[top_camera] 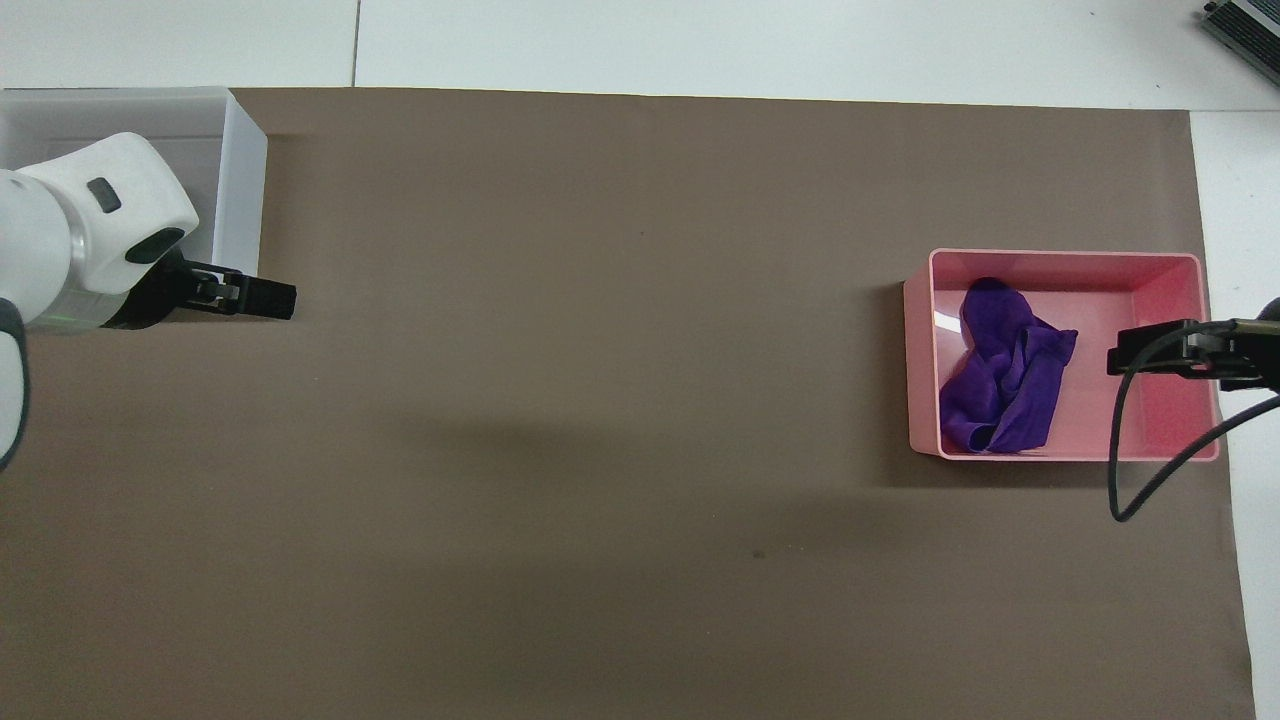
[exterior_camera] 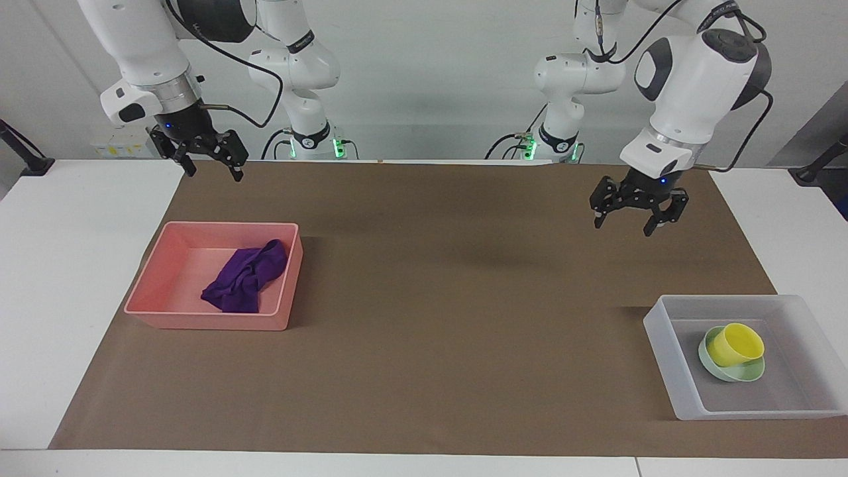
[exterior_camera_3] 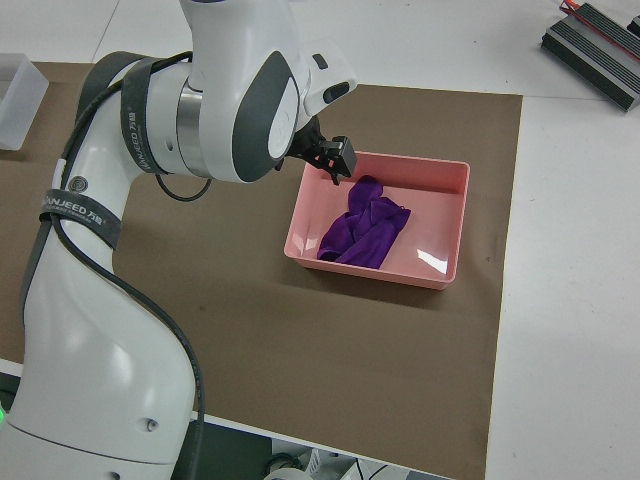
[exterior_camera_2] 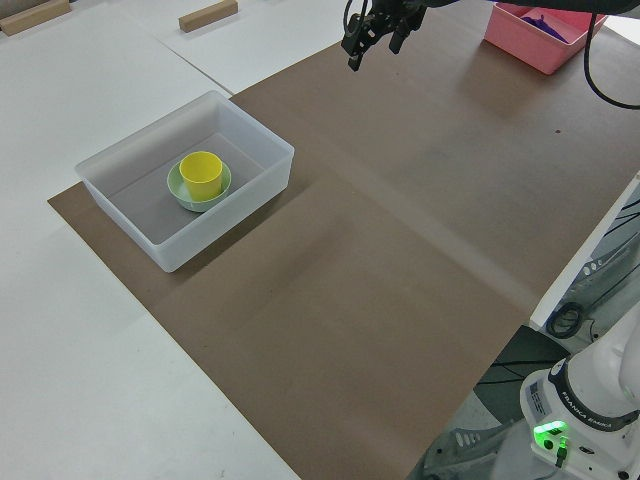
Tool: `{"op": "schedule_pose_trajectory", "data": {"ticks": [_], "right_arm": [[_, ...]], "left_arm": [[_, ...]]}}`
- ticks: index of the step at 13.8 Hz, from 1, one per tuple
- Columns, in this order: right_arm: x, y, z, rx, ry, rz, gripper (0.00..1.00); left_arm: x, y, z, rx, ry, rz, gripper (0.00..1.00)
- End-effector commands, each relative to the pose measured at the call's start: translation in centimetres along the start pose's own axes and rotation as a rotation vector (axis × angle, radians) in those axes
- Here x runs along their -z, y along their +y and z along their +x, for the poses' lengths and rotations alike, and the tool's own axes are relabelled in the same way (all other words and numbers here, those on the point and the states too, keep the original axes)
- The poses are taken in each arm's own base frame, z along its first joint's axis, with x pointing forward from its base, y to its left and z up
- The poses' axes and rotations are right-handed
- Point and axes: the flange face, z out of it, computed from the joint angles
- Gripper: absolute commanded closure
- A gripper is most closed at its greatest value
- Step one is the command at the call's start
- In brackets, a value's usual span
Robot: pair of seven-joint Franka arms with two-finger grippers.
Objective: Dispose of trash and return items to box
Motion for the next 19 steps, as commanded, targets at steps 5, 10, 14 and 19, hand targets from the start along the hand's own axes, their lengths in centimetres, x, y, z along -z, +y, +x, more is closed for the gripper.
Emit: {"op": "schedule_pose_trajectory", "data": {"ticks": [5,10,14,19], "right_arm": [[2.7,0.1,0.9,0.022,-0.032,-0.020,0.00],[2.9,-0.5,1.1,0.026,-0.016,-0.023,0.00],[2.8,-0.5,1.0,0.026,-0.021,-0.024,0.00],[2.5,-0.2,1.0,0.025,-0.026,-0.024,0.00]], "left_arm": [[4.6,0.0,0.2,0.006,-0.106,0.002,0.00],[3.4,0.1,-0.9,0.007,-0.134,0.003,0.00],[3.4,-0.4,-1.0,0.015,-0.134,0.004,0.00],[4.9,-2.0,-0.4,0.038,-0.086,0.038,0.00]]}}
